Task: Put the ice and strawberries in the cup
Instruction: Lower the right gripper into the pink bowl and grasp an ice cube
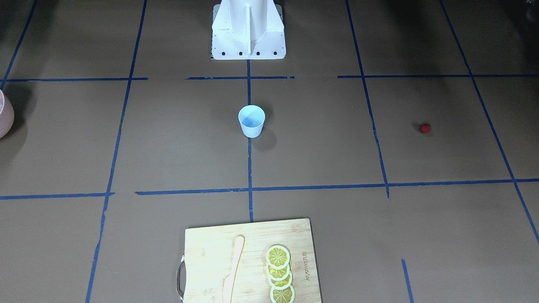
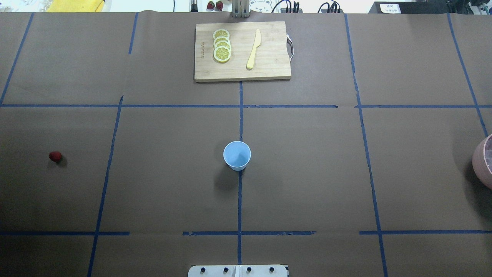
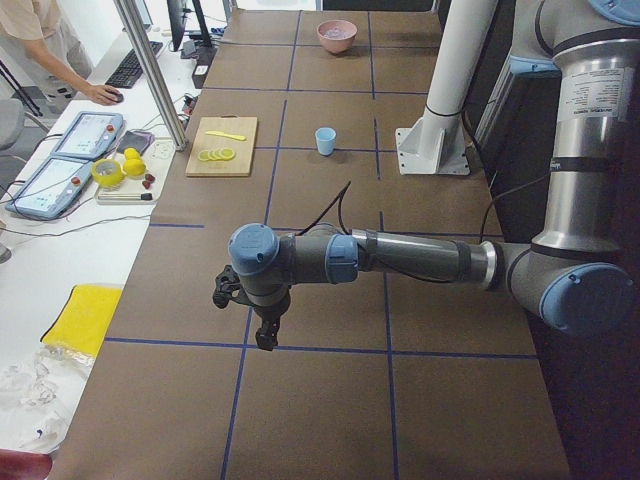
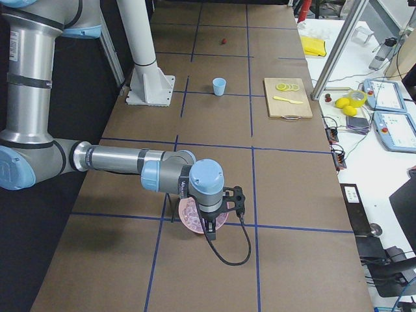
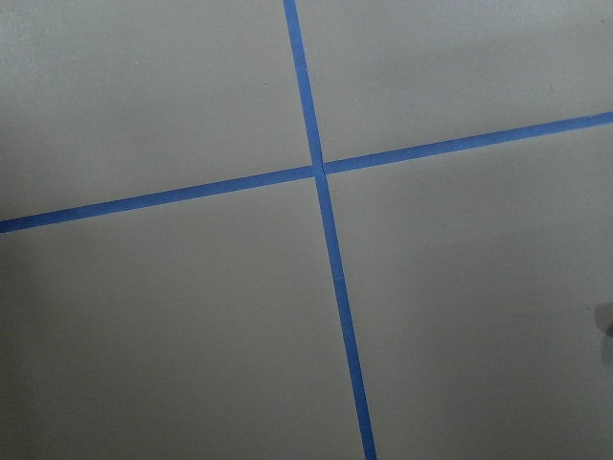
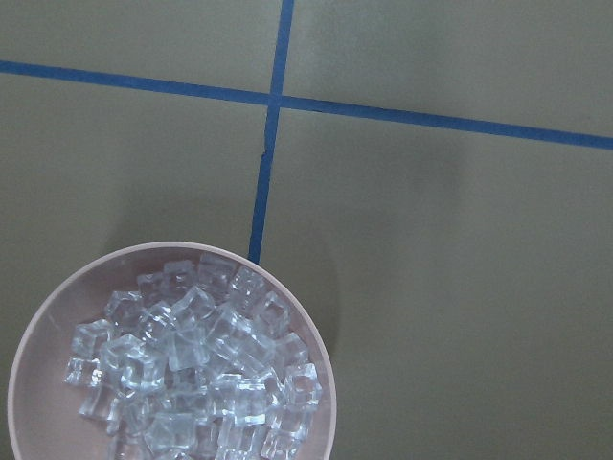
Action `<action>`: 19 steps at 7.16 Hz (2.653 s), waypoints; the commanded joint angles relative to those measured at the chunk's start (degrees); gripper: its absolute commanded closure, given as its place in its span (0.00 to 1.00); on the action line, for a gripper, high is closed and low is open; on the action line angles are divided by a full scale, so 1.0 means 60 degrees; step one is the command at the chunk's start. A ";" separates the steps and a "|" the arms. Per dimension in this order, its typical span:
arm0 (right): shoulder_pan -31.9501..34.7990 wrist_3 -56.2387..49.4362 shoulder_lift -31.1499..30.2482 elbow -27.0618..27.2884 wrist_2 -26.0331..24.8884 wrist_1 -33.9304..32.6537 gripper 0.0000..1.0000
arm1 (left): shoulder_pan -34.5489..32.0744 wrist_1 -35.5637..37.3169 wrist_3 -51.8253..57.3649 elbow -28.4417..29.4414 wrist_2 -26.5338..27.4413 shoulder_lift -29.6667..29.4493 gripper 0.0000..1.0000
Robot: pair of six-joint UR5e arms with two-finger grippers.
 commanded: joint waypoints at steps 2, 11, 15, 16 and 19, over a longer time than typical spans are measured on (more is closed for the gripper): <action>-0.1222 0.0360 0.0011 0.0131 -0.0039 0.1007 0.00 | 0.0000 0.0000 -0.0015 -0.0014 0.0000 -0.0015 0.00; -0.3676 0.1681 -0.0003 -0.0777 -0.0288 0.2854 0.02 | 0.0000 0.0000 -0.0030 -0.0102 -0.0015 0.0000 0.00; -0.3838 0.1681 -0.0003 -0.1026 -0.0596 0.2839 0.08 | 0.0000 0.0000 -0.0030 -0.0132 0.0000 0.0015 0.00; -0.3881 0.1681 -0.0003 -0.1069 -0.0596 0.2839 0.09 | 0.0000 0.0000 -0.0030 -0.0132 -0.0015 0.0015 0.00; -0.3999 0.1667 -0.0003 -0.1114 -0.0611 0.2839 0.21 | 0.0000 0.0000 -0.0030 -0.0132 -0.0015 0.0000 0.00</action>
